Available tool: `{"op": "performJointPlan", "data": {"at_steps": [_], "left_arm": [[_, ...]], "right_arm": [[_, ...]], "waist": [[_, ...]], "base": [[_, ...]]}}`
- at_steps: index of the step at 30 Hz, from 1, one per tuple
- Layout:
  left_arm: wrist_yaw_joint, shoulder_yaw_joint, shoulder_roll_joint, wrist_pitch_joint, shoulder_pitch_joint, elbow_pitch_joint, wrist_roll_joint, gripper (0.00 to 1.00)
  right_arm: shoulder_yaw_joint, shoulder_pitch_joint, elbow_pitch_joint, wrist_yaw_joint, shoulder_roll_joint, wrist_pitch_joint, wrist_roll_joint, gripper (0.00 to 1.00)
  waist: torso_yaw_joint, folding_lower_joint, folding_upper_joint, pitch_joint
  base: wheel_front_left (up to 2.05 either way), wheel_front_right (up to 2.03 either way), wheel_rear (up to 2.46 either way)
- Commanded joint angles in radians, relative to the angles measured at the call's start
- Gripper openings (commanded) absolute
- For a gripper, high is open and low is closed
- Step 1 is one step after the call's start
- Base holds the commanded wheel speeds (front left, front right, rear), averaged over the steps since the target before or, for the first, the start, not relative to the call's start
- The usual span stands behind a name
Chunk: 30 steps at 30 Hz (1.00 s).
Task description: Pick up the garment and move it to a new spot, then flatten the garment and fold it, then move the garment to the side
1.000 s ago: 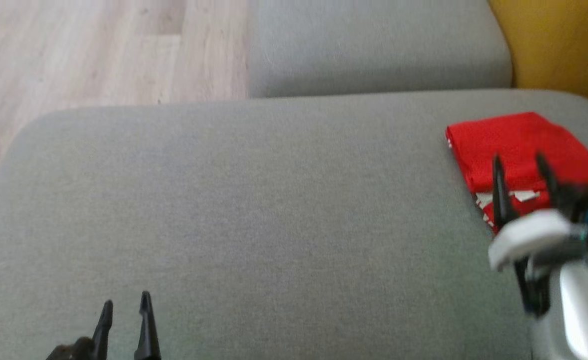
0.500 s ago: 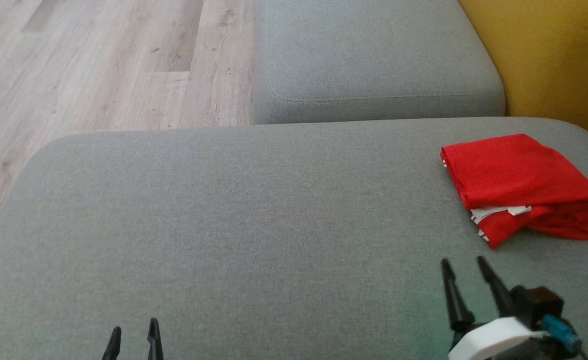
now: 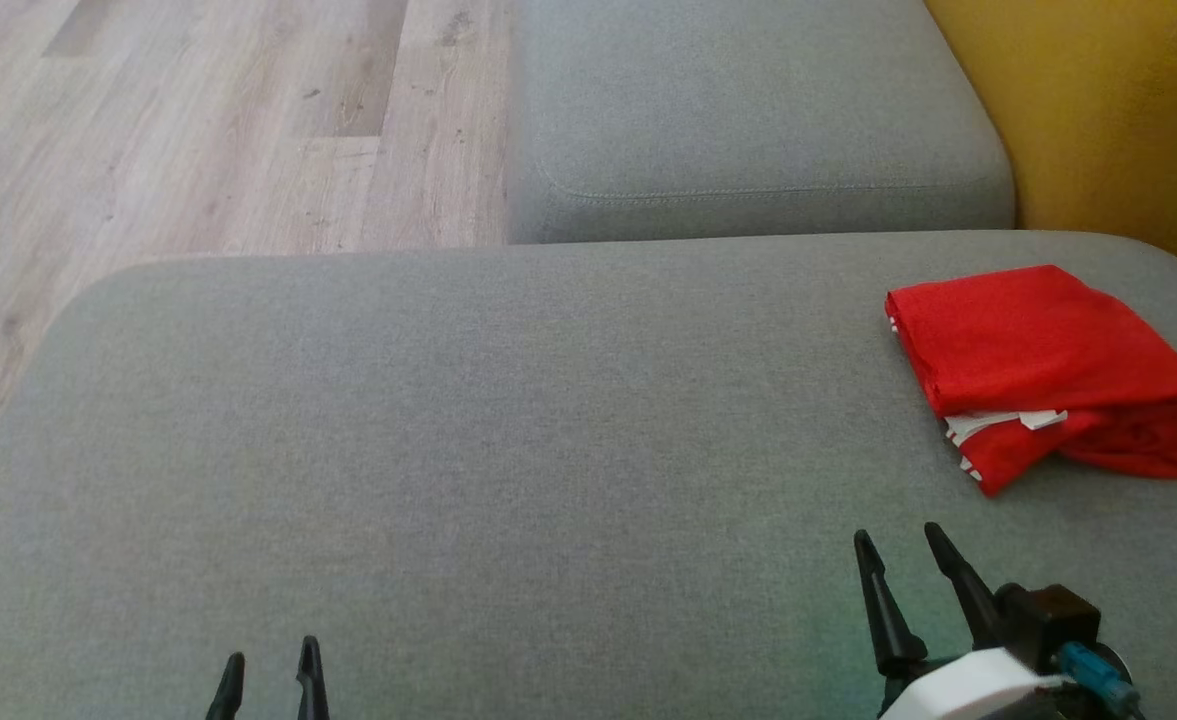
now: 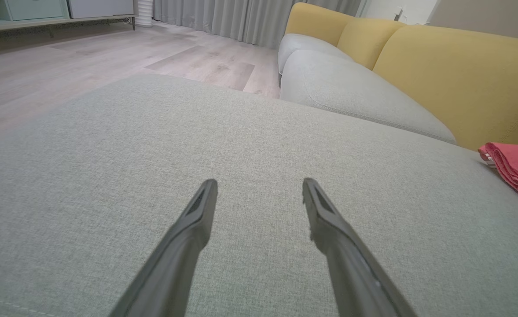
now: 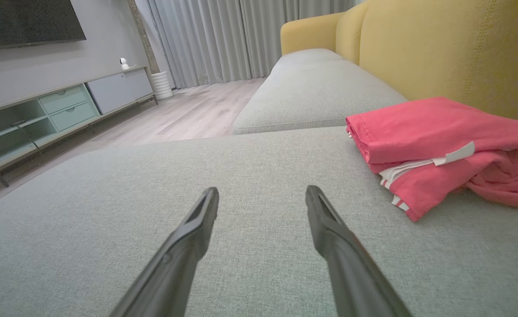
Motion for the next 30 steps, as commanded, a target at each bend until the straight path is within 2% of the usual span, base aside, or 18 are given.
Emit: {"op": "performJointPlan", "data": {"at_steps": [1, 2, 7, 30], "left_arm": [[0.001, 0.036, 0.009, -0.010, -0.053, -0.030, 0.006, 1.00], [0.001, 0.001, 0.000, 0.000, 0.000, -0.002, 0.000, 0.00], [-0.001, -0.007, -0.027, 0.002, 0.015, 0.054, -0.005, 0.00], [-0.076, 0.096, -0.078, 0.059, -0.045, 0.074, -0.160, 0.00]], "right_arm": [[0.025, -0.043, -0.028, 0.003, -0.006, -0.014, 0.005, 1.00], [0.000, 0.000, 0.000, 0.000, 0.000, 0.000, 0.000, 0.00], [0.002, 0.029, 0.068, 0.000, 0.000, 0.003, 0.005, 0.00], [-0.030, -0.014, 0.049, 0.001, -0.008, 0.040, 0.265, 0.00]], "waist": [[0.000, 0.0000, 0.0000, 0.001], [0.000, 0.0000, 0.0000, 0.001], [0.000, 0.0001, 0.0000, 0.003], [-0.007, 0.0000, 0.0000, 0.025]], "base": [[0.00, 0.00, 0.00], [0.00, 0.00, 0.00], [0.00, 0.00, 0.00], [0.00, 0.00, 0.00]]}}
